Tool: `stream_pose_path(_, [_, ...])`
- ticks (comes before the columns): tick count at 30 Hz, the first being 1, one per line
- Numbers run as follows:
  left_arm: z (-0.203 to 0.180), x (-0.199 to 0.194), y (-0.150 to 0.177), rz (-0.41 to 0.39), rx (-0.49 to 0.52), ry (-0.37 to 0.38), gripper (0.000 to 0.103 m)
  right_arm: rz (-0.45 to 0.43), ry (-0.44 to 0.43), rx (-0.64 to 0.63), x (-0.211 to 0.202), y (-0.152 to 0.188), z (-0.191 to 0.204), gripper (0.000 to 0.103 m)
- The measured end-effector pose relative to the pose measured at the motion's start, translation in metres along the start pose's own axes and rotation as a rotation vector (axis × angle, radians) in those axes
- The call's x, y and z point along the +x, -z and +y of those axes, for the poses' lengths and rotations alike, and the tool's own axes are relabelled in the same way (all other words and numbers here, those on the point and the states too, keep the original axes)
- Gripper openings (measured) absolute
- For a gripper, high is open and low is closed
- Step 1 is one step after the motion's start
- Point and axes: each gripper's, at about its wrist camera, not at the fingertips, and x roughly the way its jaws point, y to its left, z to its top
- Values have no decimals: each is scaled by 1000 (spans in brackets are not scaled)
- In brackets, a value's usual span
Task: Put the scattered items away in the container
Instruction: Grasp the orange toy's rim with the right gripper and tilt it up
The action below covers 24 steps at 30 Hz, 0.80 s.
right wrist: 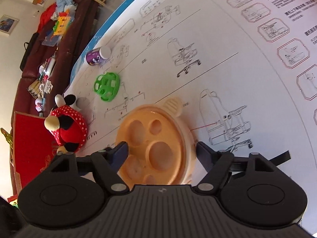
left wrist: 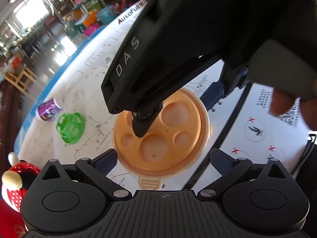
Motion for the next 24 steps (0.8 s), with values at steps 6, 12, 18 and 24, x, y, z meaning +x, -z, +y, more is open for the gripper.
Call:
stream_pose_path(6, [23, -3, 11, -20, -98, 34, 91, -8, -21, -22, -16, 3, 14, 80])
stream_pose_path(12, [65, -13, 30, -33, -336, 189, 78, -25, -74, -49, -29, 2, 33, 83])
stream_pose_path(18, [89, -7, 42, -1, -517, 295, 56, -15, -114, -66, -23, 4, 48, 83])
stream_pose_path(24, [86, 1, 47, 57, -509, 306, 26, 10, -10, -111, 1, 7, 59, 77])
